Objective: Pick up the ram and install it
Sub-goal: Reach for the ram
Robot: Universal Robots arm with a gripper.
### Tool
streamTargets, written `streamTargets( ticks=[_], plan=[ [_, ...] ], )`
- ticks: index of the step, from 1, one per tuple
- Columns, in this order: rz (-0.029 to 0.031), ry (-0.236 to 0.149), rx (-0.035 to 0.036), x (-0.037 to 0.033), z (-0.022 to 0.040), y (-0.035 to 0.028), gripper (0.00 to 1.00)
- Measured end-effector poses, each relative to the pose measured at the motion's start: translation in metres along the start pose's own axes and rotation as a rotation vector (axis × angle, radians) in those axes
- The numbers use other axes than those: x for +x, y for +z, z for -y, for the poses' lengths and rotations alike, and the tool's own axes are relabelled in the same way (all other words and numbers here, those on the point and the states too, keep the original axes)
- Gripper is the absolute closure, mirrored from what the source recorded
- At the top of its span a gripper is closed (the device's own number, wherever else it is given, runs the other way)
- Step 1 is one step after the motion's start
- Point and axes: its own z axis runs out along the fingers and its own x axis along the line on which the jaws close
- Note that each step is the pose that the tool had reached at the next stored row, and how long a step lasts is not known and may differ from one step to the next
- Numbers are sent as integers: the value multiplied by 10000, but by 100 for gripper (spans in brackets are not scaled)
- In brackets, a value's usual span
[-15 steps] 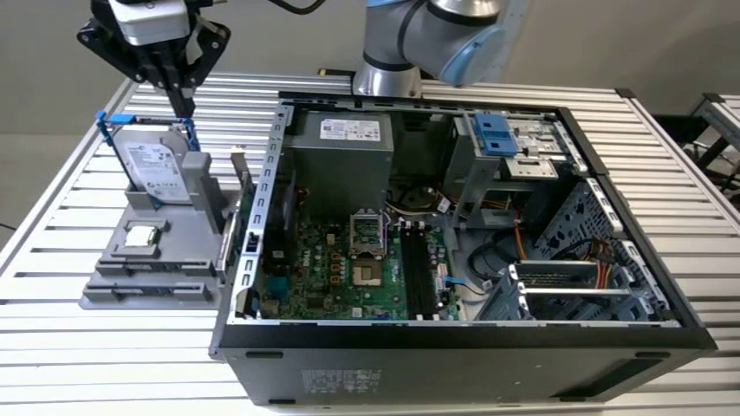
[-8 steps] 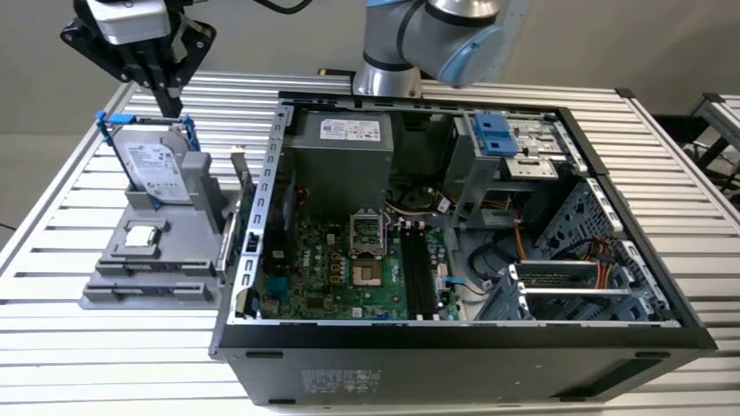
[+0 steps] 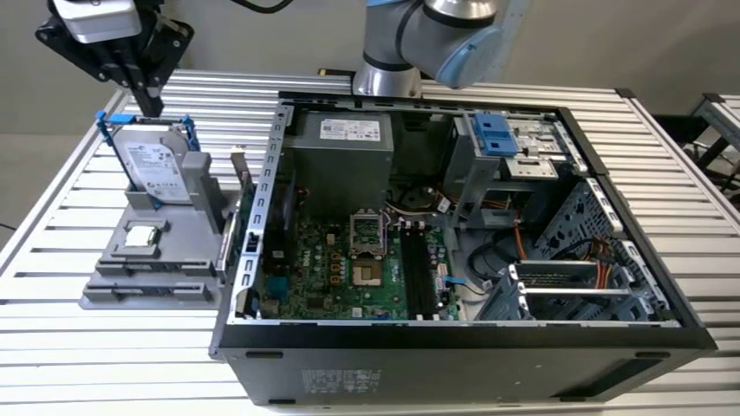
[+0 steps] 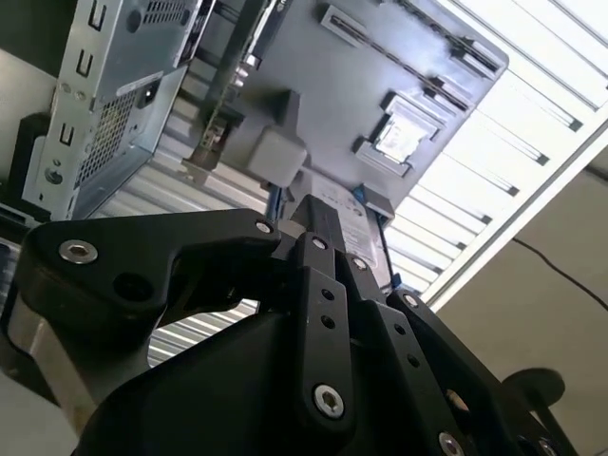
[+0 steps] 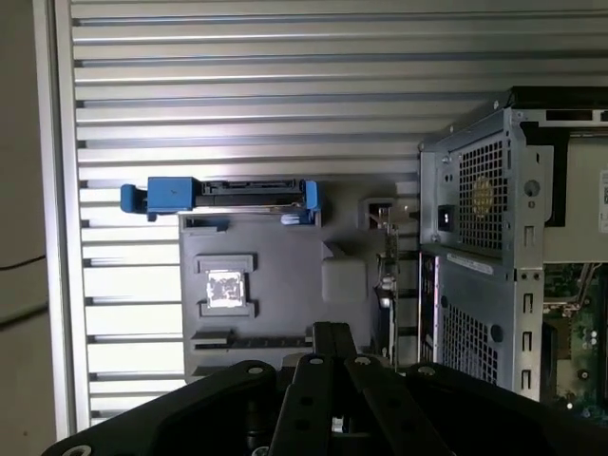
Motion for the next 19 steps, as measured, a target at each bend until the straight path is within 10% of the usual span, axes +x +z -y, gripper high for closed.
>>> streamTargets(
  ticks=[19],
  plan=[
    [-9, -48, -1, 357, 13, -4, 100]
  ],
)
